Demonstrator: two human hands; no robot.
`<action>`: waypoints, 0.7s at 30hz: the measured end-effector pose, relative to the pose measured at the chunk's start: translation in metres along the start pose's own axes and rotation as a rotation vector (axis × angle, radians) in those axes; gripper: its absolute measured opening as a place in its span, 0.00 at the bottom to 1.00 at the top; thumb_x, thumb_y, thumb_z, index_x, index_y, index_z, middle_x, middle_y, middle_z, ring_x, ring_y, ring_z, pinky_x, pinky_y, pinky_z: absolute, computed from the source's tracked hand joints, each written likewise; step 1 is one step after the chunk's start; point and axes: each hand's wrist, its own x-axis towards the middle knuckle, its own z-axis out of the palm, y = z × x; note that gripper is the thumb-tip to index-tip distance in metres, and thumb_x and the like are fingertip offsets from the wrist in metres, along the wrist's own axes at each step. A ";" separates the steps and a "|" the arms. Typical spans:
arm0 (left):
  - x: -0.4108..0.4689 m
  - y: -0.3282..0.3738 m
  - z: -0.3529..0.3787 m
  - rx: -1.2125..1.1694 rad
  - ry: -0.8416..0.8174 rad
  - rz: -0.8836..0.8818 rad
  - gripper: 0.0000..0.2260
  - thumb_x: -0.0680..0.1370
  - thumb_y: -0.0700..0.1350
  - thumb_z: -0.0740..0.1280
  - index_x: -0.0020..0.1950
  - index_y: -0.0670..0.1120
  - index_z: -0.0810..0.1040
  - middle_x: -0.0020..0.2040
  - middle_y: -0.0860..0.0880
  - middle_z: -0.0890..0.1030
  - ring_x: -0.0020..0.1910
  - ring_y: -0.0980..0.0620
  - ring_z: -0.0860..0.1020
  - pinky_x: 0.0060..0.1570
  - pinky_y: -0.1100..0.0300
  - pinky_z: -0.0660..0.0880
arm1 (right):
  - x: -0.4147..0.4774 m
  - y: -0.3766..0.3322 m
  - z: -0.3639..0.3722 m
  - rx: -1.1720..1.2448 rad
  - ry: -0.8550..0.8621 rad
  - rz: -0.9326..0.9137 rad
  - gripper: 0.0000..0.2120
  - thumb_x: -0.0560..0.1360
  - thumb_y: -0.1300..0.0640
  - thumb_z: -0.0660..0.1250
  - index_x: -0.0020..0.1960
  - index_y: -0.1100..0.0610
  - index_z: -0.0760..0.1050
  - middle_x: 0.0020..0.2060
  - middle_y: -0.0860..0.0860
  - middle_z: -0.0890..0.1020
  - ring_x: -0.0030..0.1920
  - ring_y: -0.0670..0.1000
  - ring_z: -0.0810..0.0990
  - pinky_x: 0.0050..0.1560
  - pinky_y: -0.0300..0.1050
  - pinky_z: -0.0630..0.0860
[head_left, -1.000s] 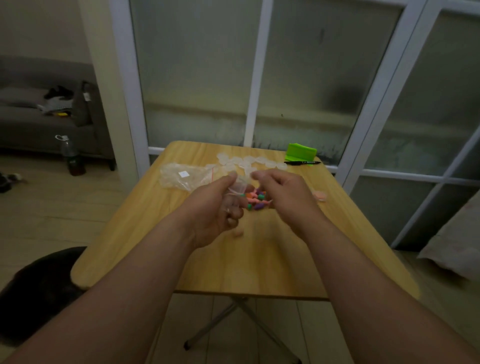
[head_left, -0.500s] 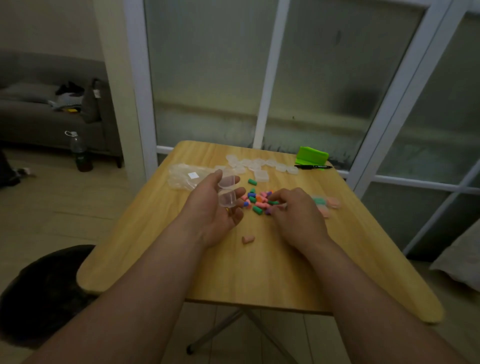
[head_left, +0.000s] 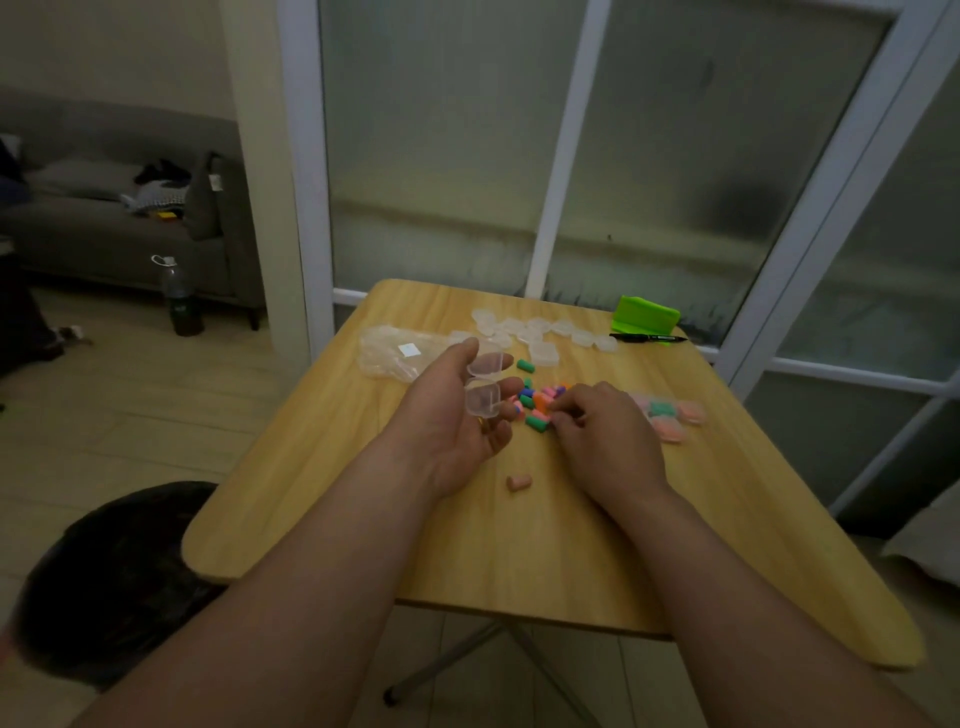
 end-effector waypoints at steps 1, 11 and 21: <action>0.000 0.000 0.001 0.003 0.006 0.001 0.21 0.86 0.58 0.58 0.65 0.45 0.82 0.58 0.43 0.82 0.38 0.51 0.75 0.36 0.58 0.71 | 0.000 0.000 -0.001 0.017 0.005 0.015 0.03 0.81 0.50 0.70 0.54 0.45 0.83 0.49 0.45 0.79 0.51 0.47 0.78 0.47 0.50 0.78; -0.001 -0.010 0.008 0.002 0.027 -0.047 0.21 0.87 0.57 0.56 0.66 0.45 0.80 0.60 0.40 0.83 0.42 0.49 0.77 0.38 0.57 0.74 | 0.001 0.003 -0.033 0.540 0.165 0.236 0.08 0.81 0.59 0.72 0.59 0.52 0.82 0.50 0.44 0.84 0.50 0.39 0.80 0.46 0.35 0.76; -0.005 -0.021 0.017 -0.069 -0.146 -0.128 0.25 0.87 0.58 0.53 0.71 0.43 0.78 0.64 0.40 0.84 0.61 0.45 0.82 0.52 0.53 0.82 | -0.028 -0.045 -0.041 0.742 -0.033 -0.041 0.08 0.78 0.61 0.75 0.55 0.52 0.83 0.44 0.46 0.85 0.45 0.40 0.83 0.43 0.33 0.78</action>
